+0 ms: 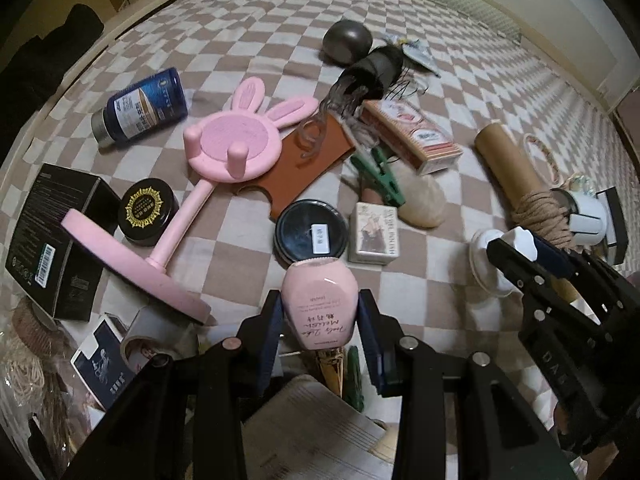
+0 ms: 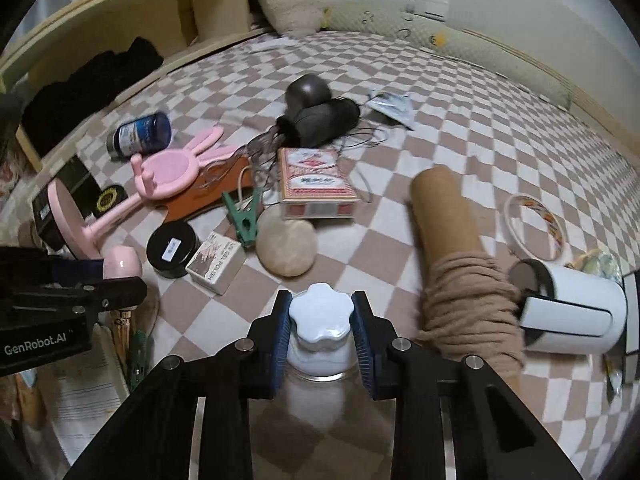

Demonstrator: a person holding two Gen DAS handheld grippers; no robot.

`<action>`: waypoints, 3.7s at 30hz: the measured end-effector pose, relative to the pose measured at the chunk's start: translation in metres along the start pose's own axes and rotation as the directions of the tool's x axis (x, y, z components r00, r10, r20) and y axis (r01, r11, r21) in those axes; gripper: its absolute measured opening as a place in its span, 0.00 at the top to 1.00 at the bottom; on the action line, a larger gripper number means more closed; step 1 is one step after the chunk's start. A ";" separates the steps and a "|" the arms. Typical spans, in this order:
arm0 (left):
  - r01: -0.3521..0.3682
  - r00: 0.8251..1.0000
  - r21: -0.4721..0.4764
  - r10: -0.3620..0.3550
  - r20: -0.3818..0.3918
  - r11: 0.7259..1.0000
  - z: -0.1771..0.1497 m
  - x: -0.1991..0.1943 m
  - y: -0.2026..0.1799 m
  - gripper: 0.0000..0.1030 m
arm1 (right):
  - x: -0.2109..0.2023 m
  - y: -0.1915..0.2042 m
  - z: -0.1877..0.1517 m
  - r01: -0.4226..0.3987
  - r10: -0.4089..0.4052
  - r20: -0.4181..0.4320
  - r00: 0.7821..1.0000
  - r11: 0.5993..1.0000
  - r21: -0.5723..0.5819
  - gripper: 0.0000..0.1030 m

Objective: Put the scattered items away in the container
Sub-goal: 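Lift the white cap with the right tool while the left tool holds the pink bottle, then carry the pink bottle and white cap with both tools over the clear box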

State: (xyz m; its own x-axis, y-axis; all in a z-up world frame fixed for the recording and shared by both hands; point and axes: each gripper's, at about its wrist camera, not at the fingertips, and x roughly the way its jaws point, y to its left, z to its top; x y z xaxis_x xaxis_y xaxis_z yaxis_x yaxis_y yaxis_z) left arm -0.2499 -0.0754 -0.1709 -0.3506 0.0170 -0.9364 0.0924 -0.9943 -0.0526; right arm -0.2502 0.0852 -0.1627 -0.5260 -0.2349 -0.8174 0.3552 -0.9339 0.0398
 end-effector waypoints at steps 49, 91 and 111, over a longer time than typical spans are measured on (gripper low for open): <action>0.173 0.951 0.285 -0.236 0.202 0.943 -0.035 -0.162 -0.189 0.64 | -0.222 -0.140 -0.048 0.200 -0.217 0.064 0.974 0.957 0.209 0.71; 0.297 0.739 0.549 -0.552 0.386 0.781 -0.080 -0.309 -0.332 0.64 | -0.421 -0.275 -0.145 0.348 -0.524 0.196 0.829 0.758 0.552 0.71; 0.410 0.685 0.637 -0.681 0.257 0.653 -0.095 -0.302 -0.427 0.64 | -0.381 -0.341 -0.202 0.362 -0.453 -0.037 0.891 0.658 0.660 0.71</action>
State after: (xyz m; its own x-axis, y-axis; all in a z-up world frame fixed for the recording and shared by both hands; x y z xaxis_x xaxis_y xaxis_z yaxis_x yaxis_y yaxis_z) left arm -0.0950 0.3537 0.1014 -0.5432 0.6619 -0.5166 -0.6767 -0.7093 -0.1974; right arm -0.0145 0.5477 0.0193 -0.6011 0.2234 -0.7673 -0.4666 -0.8776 0.1100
